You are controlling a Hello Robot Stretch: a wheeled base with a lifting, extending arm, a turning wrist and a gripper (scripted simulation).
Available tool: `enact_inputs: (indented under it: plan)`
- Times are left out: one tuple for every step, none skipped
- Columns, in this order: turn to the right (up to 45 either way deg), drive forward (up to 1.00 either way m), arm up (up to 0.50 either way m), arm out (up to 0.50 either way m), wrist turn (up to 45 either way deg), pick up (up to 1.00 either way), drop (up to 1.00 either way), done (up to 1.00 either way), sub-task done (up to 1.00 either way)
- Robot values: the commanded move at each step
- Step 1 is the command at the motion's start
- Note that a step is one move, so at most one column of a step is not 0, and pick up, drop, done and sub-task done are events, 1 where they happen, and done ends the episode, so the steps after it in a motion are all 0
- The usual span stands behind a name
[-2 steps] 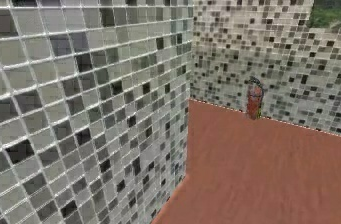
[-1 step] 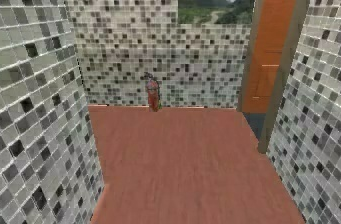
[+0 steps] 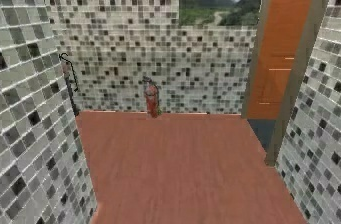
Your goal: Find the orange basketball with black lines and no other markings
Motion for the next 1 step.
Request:
enact_inputs:
  plan:
    - [15.0, 0.0, 0.0, 0.0, 0.0, 0.0, 0.0, 0.0, 0.0]
